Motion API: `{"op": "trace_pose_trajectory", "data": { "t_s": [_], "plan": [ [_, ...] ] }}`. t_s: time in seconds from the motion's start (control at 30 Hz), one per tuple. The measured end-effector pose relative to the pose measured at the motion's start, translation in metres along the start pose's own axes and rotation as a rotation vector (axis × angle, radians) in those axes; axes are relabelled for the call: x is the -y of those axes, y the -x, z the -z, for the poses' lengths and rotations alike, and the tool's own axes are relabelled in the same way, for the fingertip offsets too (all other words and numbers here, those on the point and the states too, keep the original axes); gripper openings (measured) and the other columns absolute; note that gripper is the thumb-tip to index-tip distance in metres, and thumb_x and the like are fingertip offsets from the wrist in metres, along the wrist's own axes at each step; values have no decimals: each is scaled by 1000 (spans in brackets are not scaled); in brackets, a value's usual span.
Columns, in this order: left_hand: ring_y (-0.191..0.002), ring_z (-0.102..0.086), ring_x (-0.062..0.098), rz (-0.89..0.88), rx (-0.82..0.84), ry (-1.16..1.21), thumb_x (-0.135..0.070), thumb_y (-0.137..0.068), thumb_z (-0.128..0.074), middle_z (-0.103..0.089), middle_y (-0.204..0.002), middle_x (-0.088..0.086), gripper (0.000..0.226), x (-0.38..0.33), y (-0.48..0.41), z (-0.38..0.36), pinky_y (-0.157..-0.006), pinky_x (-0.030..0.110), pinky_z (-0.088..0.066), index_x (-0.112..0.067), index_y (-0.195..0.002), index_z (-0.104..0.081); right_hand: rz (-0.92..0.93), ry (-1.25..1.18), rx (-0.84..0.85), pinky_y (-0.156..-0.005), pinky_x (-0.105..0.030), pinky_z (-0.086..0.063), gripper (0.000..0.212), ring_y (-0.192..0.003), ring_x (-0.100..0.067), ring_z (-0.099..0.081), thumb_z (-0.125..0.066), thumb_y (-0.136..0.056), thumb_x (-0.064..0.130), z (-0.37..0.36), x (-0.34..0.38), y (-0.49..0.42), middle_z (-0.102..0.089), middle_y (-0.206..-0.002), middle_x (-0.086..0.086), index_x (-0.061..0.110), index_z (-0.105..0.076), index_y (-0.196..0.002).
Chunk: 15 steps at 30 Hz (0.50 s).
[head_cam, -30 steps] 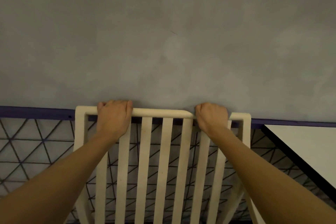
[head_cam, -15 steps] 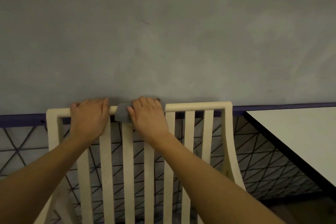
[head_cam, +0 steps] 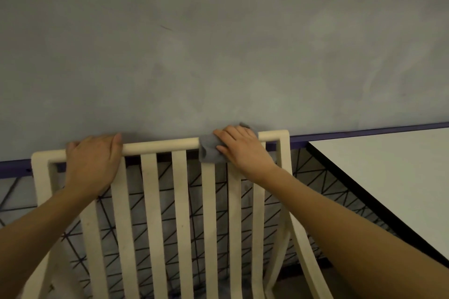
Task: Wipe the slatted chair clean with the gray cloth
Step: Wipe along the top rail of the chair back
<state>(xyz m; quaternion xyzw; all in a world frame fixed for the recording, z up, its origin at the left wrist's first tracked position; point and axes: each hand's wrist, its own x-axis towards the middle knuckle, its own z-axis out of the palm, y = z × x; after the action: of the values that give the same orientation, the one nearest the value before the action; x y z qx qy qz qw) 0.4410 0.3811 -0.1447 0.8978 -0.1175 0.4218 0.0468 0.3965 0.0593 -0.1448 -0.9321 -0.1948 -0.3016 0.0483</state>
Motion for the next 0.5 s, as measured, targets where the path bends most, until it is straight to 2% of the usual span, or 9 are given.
{"op": "trace_pose_trajectory", "data": {
  "t_s": [0.27,0.37,0.43,0.5],
  "plan": [
    [-52,-52,33,-51,6,-72,-13,-92,-40,-53,-56,17,30,-1,1,3,-62,37,-24,-3,-69,-56,-115,-16,58,-101,-37,-36,53,-109,-22,-50,-27,-99,45,27,-48,33,-56,-120,-7,14,-50,-135],
    [-53,-53,33,-35,24,-91,-2,-93,-52,-54,-57,18,22,-2,0,3,-61,37,-25,-2,-71,-56,-149,-10,17,-103,-39,-38,42,-113,-23,-49,-36,-103,37,30,-65,46,-55,-124,-6,14,-50,-136],
    [-54,-52,33,-29,43,-100,-1,-92,-52,-55,-58,18,21,0,-1,3,-61,38,-24,-1,-72,-57,-208,-22,-28,-104,-40,-40,37,-117,-22,-47,-42,-103,28,30,-73,55,-54,-127,-6,13,-49,-137],
    [-55,-53,35,-58,55,-127,3,-87,-59,-57,-61,21,9,-1,-1,3,-61,38,-21,3,-78,-60,-280,-50,-71,-103,-38,-42,37,-119,-22,-45,-44,-103,24,29,-75,62,-51,-131,-6,11,-49,-138]
  ]
}}
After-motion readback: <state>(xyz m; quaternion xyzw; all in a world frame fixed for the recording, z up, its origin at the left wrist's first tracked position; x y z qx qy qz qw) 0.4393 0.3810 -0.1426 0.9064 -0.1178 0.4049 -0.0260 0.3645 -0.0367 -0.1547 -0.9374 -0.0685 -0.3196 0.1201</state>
